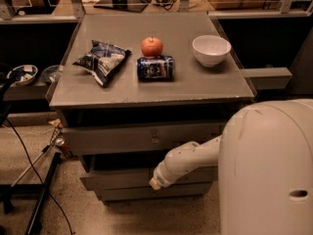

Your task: Close middle drawer

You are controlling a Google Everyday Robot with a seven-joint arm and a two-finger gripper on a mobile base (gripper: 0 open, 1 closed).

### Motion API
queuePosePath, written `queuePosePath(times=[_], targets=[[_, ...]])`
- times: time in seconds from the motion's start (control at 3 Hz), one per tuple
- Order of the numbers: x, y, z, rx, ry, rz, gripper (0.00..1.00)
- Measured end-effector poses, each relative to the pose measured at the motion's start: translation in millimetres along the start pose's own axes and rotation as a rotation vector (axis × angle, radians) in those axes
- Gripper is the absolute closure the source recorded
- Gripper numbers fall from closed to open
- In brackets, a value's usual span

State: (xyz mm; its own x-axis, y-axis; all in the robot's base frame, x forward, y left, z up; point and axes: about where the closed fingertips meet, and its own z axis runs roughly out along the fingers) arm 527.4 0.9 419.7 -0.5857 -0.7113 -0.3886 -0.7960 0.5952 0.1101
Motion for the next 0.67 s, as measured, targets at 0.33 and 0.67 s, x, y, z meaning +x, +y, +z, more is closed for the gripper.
queuePosePath(times=[0.33,0.67], targets=[[-7.5,-9.3,0.2,0.022,-0.009,0.0,1.0],[-15.7,-15.8,-0.5,0.039,-0.024,0.0,1.0]])
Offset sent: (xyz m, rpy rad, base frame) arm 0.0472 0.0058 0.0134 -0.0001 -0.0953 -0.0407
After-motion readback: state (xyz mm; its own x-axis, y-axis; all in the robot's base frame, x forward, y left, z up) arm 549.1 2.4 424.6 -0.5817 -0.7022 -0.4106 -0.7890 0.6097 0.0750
